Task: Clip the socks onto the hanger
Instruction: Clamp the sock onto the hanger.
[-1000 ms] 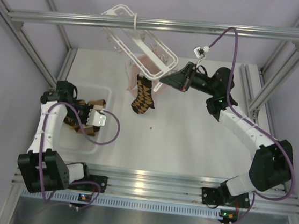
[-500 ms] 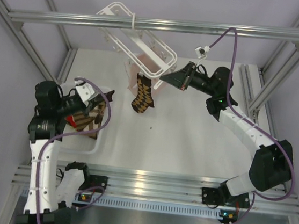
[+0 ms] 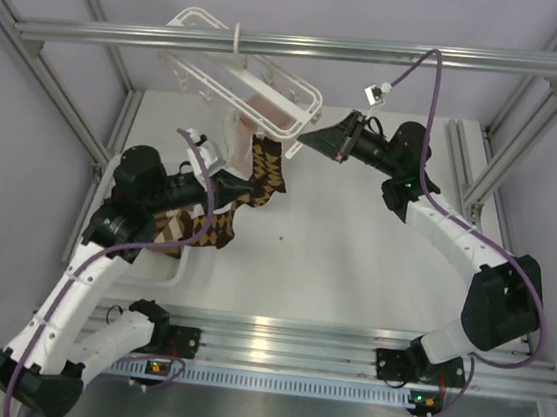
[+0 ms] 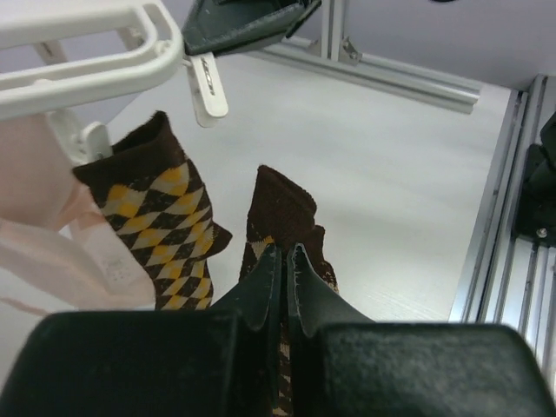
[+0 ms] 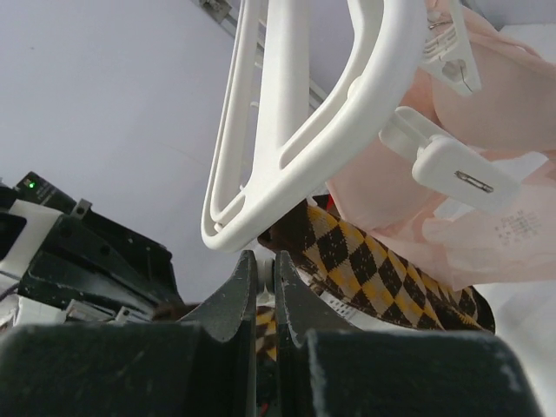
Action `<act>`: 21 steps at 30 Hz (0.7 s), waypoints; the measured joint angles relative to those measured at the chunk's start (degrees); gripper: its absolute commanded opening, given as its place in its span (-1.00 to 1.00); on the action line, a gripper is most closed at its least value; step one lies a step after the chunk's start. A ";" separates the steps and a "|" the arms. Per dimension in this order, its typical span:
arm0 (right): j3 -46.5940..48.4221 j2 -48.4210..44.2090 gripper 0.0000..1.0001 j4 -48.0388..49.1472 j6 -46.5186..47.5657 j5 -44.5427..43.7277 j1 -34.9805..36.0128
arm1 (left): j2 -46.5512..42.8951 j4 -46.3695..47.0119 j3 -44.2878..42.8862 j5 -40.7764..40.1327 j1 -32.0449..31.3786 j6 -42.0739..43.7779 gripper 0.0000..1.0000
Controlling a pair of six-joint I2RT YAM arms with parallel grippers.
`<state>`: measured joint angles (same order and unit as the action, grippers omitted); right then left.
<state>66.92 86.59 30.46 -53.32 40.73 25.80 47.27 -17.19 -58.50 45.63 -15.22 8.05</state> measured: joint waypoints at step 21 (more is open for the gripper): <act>-0.68 -2.34 -1.00 -0.96 -4.92 -2.34 0.00 | 4.70 15.56 6.80 -47.60 -30.97 16.70 -1.00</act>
<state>66.24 84.25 29.50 -58.24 38.39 25.80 51.96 -1.63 -51.70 -1.98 -46.19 24.75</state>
